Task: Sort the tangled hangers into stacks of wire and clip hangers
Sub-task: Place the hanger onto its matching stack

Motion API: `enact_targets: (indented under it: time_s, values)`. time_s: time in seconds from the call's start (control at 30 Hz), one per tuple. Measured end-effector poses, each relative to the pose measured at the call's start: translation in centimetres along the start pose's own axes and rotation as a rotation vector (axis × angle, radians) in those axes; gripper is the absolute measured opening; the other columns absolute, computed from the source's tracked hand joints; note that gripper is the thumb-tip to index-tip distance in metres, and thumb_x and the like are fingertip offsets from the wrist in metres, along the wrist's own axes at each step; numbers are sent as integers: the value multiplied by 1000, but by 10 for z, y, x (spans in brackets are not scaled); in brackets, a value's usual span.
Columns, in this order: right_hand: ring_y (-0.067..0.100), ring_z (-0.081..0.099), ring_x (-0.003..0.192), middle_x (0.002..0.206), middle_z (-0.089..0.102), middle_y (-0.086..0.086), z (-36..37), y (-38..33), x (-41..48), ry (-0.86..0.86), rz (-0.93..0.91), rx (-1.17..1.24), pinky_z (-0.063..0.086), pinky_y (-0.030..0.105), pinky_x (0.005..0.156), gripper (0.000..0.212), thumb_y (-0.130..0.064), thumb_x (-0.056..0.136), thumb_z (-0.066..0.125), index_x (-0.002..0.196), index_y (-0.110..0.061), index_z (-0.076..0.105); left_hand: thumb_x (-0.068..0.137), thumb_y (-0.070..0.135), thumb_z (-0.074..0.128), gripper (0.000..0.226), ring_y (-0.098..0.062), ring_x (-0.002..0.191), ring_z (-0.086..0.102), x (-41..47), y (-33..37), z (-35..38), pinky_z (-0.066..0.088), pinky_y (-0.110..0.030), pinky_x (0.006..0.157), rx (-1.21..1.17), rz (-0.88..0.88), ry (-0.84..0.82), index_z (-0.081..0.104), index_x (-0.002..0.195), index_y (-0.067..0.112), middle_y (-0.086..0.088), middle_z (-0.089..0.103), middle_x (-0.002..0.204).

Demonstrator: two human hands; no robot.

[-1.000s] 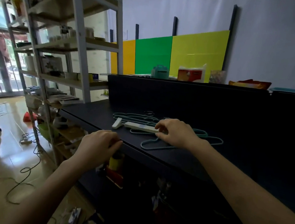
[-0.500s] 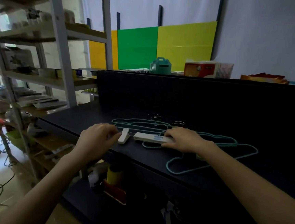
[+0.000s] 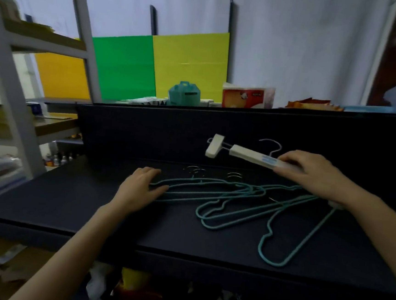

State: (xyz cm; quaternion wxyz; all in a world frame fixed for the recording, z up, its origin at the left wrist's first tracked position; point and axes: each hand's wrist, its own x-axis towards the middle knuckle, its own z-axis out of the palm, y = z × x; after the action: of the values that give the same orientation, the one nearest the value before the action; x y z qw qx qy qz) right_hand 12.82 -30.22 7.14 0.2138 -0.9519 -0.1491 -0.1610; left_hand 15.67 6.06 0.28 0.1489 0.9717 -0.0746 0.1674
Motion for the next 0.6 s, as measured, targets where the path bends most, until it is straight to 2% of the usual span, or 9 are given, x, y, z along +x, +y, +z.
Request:
enact_targets:
  time_s: [0.1, 0.2, 0.33, 0.47, 0.6]
  values:
    - [13, 56, 89, 100, 59, -5, -8, 10, -20, 44, 94, 5, 48, 38, 80, 29, -41, 87, 56, 109, -23, 59, 70, 69, 57, 94, -22, 132, 34, 22, -4, 8, 33, -37, 107, -123, -43, -229, 28, 143, 17, -6, 35, 147]
    - [9, 56, 88, 99, 59, -8, -10, 18, -41, 71, 163, 3, 47, 35, 78, 26, -40, 86, 57, 107, -25, 60, 50, 80, 55, 109, -16, 123, 38, 38, -3, 15, 36, -31, 101, -149, 36, -340, 38, 138, 17, -5, 42, 138]
    - [11, 57, 89, 100, 60, -9, -10, 26, -60, 78, 243, -27, 48, 39, 80, 24, -39, 86, 58, 106, -26, 60, 41, 81, 55, 109, -8, 107, 36, 51, -5, 18, 36, -24, 91, -175, 123, -326, 48, 129, 18, 0, 45, 123]
    - [5, 55, 87, 97, 58, -16, -8, 29, -73, 99, 271, -53, 48, 37, 76, 21, -39, 85, 58, 104, -31, 59, 37, 81, 58, 101, -10, 100, 41, 54, -3, 11, 39, -26, 87, -212, 191, -164, 56, 118, 21, 6, 46, 105]
    - [7, 55, 88, 98, 57, -16, -14, 30, -87, 143, 276, -65, 48, 41, 77, 21, -41, 85, 57, 105, -33, 59, 38, 81, 56, 104, -11, 102, 43, 53, 19, -2, 43, -32, 89, -210, 275, -41, 55, 120, 19, 6, 45, 106]
